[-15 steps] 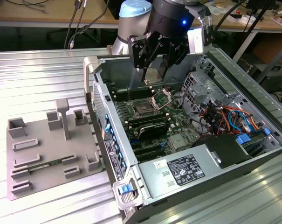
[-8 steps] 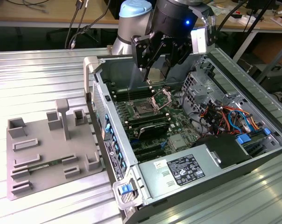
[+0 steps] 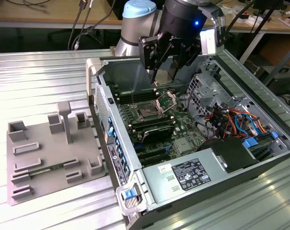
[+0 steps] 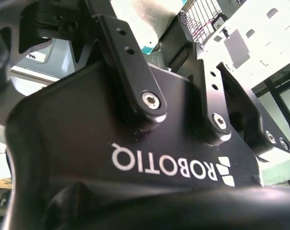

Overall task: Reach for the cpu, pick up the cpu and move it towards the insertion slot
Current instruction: 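Pick up the cpu and move it towards the insertion slot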

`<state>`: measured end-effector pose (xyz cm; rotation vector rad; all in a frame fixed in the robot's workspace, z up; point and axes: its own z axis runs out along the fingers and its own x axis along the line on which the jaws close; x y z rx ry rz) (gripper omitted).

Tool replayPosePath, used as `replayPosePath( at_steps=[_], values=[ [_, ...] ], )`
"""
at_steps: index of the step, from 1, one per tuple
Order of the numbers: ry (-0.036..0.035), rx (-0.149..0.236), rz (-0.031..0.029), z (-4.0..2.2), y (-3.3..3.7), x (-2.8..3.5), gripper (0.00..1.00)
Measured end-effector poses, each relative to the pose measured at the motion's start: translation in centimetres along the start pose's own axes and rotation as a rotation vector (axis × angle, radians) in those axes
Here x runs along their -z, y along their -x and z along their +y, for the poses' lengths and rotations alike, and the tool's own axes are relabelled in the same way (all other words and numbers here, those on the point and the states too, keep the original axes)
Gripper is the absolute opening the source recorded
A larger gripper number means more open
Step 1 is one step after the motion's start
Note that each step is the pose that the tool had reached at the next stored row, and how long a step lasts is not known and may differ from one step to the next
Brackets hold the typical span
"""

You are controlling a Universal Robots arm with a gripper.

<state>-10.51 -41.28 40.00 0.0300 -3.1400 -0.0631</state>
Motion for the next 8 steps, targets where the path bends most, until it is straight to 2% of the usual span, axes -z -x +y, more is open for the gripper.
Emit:
replayPosePath(
  at_steps=[8],
  values=[
    [0.0000, 0.000, 0.0000, -0.01, 0.59, 0.00, 0.55]
  ],
)
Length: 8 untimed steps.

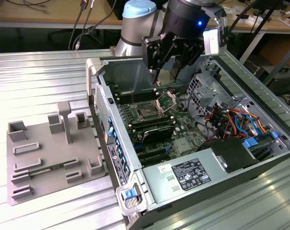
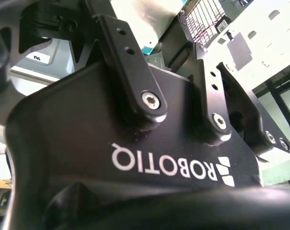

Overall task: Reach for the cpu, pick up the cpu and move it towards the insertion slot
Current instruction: 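Pick up the cpu and move it towards the insertion slot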

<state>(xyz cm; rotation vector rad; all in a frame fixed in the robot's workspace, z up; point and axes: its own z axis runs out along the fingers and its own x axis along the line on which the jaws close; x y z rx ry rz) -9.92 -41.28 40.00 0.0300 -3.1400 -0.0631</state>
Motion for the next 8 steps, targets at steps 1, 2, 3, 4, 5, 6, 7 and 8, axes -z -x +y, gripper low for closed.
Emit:
replayPosePath(
  at_steps=[1, 2, 3, 4, 5, 6, 7, 8],
  values=[
    [0.0000, 0.000, 0.0000, 0.00, 0.06, 0.00, 0.55],
    [0.0000, 0.000, 0.0000, 0.00, 0.12, 0.00, 0.55],
    [0.0000, 0.000, -0.0001, 0.00, 0.25, 0.00, 0.55],
    [0.0000, 0.000, 0.0000, 0.00, 0.32, 0.00, 0.55],
    [0.0000, 0.000, 0.0000, -0.01, 0.39, 0.00, 0.55],
    [0.0000, 0.000, 0.0000, -0.01, 0.48, 0.00, 0.55],
    [0.0000, 0.000, 0.0000, -0.01, 0.54, 0.00, 0.55],
    [0.0000, 0.000, 0.0000, -0.01, 0.61, 0.00, 0.55]
  ],
)
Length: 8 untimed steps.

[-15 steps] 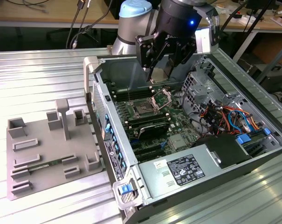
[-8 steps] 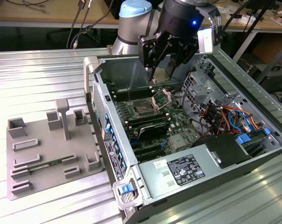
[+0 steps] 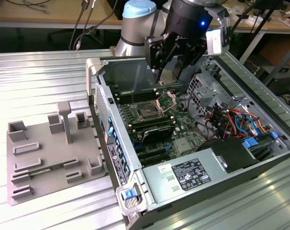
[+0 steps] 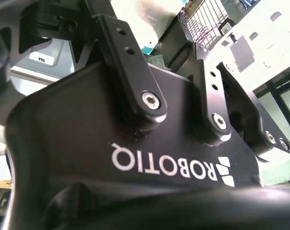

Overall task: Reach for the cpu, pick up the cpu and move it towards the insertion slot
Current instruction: 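Pick up the cpu and move it towards the insertion slot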

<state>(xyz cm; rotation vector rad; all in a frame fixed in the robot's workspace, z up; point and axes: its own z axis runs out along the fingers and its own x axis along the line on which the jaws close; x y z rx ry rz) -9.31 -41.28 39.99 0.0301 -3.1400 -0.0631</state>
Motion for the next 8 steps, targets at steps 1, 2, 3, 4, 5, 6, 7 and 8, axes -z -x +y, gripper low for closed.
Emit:
replayPosePath(
  at_steps=[1, 2, 3, 4, 5, 6, 7, 8],
  values=[
    [0.0001, 0.000, 0.0000, 0.00, 0.06, 0.00, 0.55],
    [0.0000, 0.000, 0.0000, 0.00, 0.12, 0.00, 0.55],
    [0.0000, 0.000, 0.0000, 0.00, 0.19, 0.00, 0.55],
    [0.0000, 0.000, 0.0000, 0.00, 0.26, 0.00, 0.55],
    [0.0000, 0.000, 0.0000, -0.01, 0.38, 0.00, 0.55],
    [0.0000, 0.000, 0.0000, -0.01, 0.45, 0.00, 0.55],
    [0.0001, 0.000, 0.0000, -0.01, 0.51, 0.00, 0.55],
    [0.0000, 0.000, 0.0000, -0.01, 0.57, 0.00, 0.55]
  ],
)
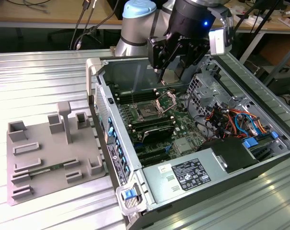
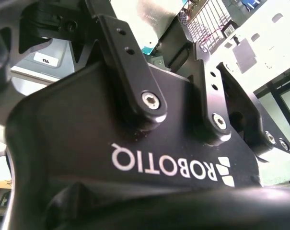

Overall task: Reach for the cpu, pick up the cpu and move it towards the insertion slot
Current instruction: 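Pick up the cpu and move it towards the insertion slot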

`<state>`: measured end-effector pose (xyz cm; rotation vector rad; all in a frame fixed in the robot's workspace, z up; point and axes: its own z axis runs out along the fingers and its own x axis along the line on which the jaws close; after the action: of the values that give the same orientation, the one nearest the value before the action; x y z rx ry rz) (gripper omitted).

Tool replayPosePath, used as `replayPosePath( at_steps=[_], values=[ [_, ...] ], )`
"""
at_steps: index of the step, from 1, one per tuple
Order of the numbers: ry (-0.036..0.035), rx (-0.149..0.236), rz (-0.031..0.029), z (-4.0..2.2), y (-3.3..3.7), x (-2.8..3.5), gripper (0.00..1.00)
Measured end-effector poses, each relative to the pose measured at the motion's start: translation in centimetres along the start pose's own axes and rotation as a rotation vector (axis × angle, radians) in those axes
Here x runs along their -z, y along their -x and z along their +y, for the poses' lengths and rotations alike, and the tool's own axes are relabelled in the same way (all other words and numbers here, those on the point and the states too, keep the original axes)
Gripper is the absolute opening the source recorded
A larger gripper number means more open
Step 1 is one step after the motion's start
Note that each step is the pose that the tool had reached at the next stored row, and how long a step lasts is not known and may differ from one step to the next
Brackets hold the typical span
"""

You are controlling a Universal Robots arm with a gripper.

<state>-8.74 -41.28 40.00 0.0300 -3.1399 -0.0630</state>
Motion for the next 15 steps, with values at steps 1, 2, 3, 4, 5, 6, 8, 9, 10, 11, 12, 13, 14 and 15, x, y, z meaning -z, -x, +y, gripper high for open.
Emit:
replayPosePath(
  at_steps=[1, 2, 3, 4, 5, 6, 8, 9, 10, 11, 12, 13, 14, 15],
  values=[
    [0.0000, 0.000, 0.0000, 0.00, 0.05, 0.00, 0.55],
    [0.0000, 0.000, 0.0000, 0.00, 0.12, 0.00, 0.55],
    [0.0001, 0.000, 0.0000, 0.00, 0.18, 0.00, 0.55],
    [0.0001, 0.000, 0.0000, 0.00, 0.26, 0.00, 0.55],
    [0.0001, 0.000, 0.0000, -0.01, 0.31, 0.00, 0.55],
    [0.0001, 0.000, 0.0000, -0.01, 0.46, 0.00, 0.55],
    [0.0001, 0.000, 0.0000, -0.01, 0.58, 0.00, 0.55],
    [0.0001, 0.000, 0.0000, -0.01, 0.67, 0.00, 0.55],
    [0.0000, 0.000, 0.0000, -0.01, 0.77, 0.00, 0.55],
    [0.0001, 0.000, -0.0001, -0.02, 0.83, -0.01, 0.55],
    [0.0000, 0.000, 0.0000, -0.02, 0.89, 0.00, 0.55],
    [0.0000, 0.000, 0.0000, -0.02, 0.97, 0.00, 0.55],
    [0.0000, 0.000, 0.0000, -0.02, 1.03, 0.00, 0.55],
    [0.0001, 0.000, 0.0000, -0.02, 1.10, 0.00, 0.55]
  ],
)
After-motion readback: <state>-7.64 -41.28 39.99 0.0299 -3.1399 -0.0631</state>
